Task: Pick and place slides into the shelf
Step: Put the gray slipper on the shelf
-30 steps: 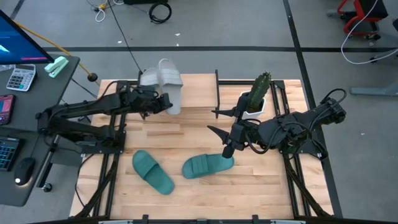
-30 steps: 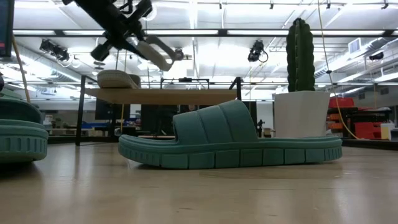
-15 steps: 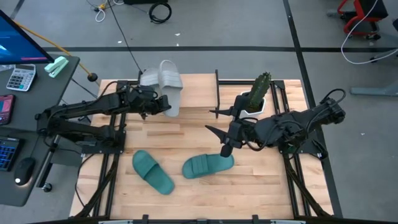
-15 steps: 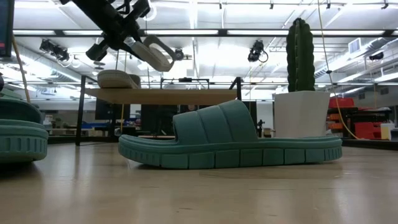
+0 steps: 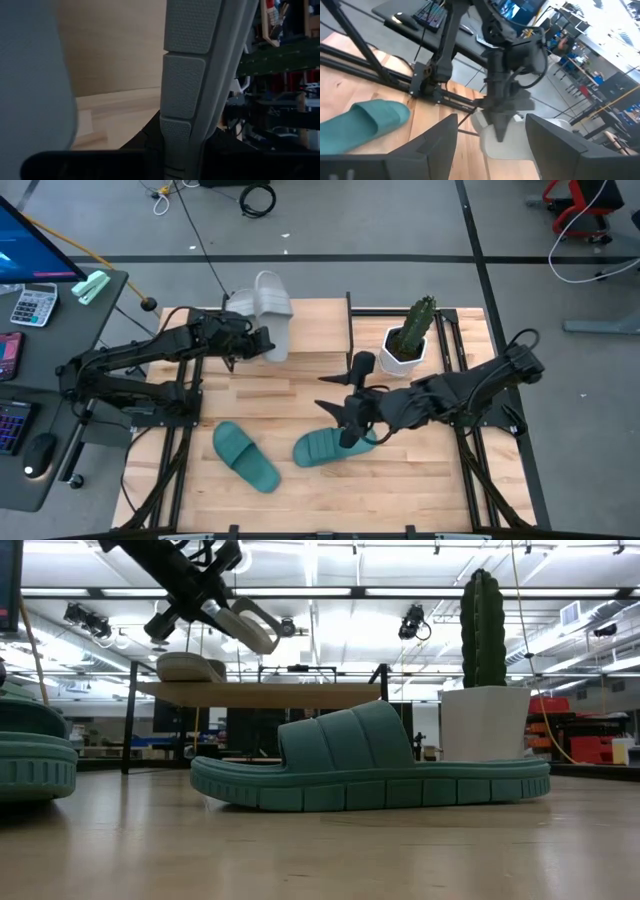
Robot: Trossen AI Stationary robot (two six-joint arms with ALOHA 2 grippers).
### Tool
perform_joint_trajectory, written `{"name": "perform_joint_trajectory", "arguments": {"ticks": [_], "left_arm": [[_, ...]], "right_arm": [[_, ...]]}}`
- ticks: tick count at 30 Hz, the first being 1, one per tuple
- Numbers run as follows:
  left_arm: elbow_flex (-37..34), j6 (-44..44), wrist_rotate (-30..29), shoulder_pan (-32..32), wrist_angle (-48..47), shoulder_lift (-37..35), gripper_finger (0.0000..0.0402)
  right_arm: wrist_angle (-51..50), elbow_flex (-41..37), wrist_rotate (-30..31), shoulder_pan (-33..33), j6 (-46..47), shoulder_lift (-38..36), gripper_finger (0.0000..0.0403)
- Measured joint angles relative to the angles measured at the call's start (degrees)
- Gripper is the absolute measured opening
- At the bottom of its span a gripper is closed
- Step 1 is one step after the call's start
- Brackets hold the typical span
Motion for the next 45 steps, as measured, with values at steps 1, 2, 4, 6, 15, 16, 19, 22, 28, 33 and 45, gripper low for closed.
{"name": "perform_joint_trajectory", "arguments": {"ticks": [1, 2, 4, 6, 15, 16, 19, 22, 28, 33, 45], "left_arm": [[0.00, 0.03, 0.14, 0.00, 0.51, 0.00, 0.0062], [0.02, 0.07, 0.45, 0.00, 0.73, 0.00, 0.0062], [0.02, 0.28, 0.64, -0.02, 0.61, 0.00, 0.0062], [0.02, 0.63, 0.59, -0.02, 0.46, 0.07, 0.0062], [0.09, 0.52, 0.43, -0.34, 1.09, 2.94, 0.0062], [0.09, 0.41, 0.44, -0.53, 1.20, 3.16, 0.0062], [0.09, 0.60, 0.54, -0.83, 1.49, 3.69, 0.0062], [0.07, 1.27, 0.78, -0.78, 1.24, 3.86, 0.0062], [0.08, 1.47, 0.78, -0.71, 1.03, 3.85, 0.0063], [0.09, 2.26, 0.72, -0.66, 0.99, 3.85, 0.0070], [0.07, 2.70, 0.33, -0.68, 0.93, 3.81, 0.0074]], "right_arm": [[0.04, 0.00, -0.20, 0.00, 0.00, 0.31, 0.0240], [0.05, 0.00, -0.31, 0.00, 0.00, 0.51, 0.0240], [0.03, 0.00, -0.33, 0.00, 0.00, 0.66, 0.0240], [0.24, 0.00, -0.31, 0.00, 0.00, 0.66, 0.0240], [1.28, -0.02, -0.33, -0.26, 0.00, 0.31, 0.0240], [1.32, -0.02, -0.33, -0.26, 0.00, 0.31, 0.0240], [1.51, -0.02, -0.31, -0.26, 0.00, 0.31, 0.0240], [1.84, -0.02, -0.31, -0.26, 0.00, 0.31, 0.0240], [1.81, -0.02, -0.31, -0.26, 0.00, 0.31, 0.0240], [1.81, -0.02, -0.31, -0.26, 0.00, 0.31, 0.0240], [1.77, -0.02, -0.33, -0.26, 0.00, 0.31, 0.0240]]}}
